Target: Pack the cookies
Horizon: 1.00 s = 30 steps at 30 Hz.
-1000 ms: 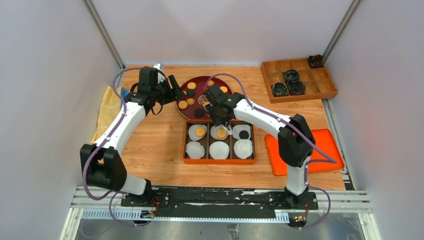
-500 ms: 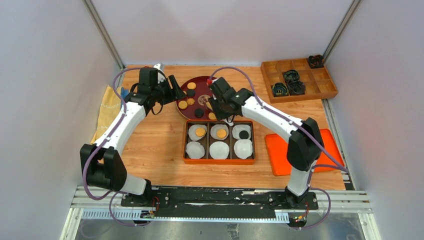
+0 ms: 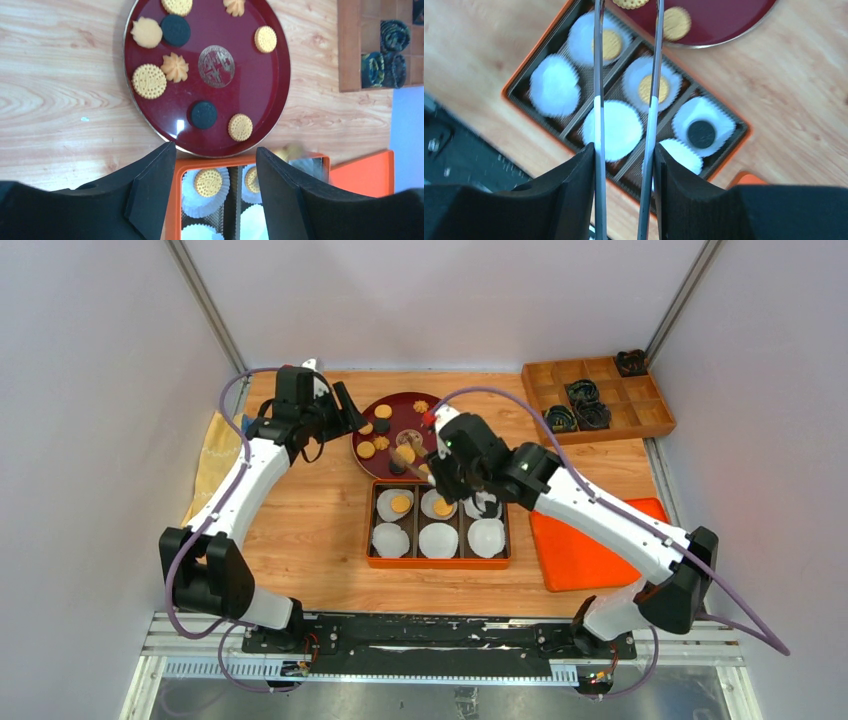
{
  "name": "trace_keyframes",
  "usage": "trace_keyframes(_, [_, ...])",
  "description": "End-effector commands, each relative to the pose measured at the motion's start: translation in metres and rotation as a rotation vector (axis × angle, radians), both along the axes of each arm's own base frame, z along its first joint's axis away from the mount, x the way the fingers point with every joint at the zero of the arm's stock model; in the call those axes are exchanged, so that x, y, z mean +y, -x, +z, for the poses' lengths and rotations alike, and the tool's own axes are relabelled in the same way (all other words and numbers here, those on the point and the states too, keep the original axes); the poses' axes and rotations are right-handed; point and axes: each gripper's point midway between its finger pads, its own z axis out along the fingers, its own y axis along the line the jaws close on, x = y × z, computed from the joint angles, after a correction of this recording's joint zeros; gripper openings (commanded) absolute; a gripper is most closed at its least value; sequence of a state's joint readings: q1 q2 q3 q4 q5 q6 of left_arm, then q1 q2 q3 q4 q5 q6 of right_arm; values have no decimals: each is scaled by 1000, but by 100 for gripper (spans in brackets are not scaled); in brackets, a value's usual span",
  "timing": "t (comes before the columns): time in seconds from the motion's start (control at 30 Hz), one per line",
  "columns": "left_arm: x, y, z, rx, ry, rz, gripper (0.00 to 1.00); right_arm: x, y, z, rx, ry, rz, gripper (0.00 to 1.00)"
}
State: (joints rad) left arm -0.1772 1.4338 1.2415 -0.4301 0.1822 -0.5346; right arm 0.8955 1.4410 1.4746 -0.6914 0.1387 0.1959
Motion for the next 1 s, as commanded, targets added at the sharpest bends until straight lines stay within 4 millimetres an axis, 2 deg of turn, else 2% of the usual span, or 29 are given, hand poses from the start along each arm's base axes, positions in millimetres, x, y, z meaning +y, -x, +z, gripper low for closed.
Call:
trace_keyframes(0.0, [10, -12, 17, -23, -9, 51, 65, 6, 61, -23, 75, 87, 176, 7])
trace_keyframes(0.13, [11, -13, 20, -23, -7, 54, 65, 7, 92, -38, 135, 113, 227, 7])
trace_keyframes(0.3, [9, -9, 17, -14, 1, 51, 65, 13, 115, -53, 206, 114, 273, 7])
trace_keyframes(0.6, [11, -5, 16, -13, -1, 51, 65, 27, 136, -66, 234, 154, 343, 9])
trace_keyframes(0.67, [10, -4, 15, -12, 1, 47, 65, 28, 137, -69, 243, 164, 342, 14])
trace_keyframes(0.87, [5, -2, 16, -19, 12, 8, 67, 23, 128, -73, 221, 200, 279, 38])
trace_keyframes(0.97, [2, -1, 18, -34, 23, -10, 68, 24, 122, -69, 196, 209, 260, 42])
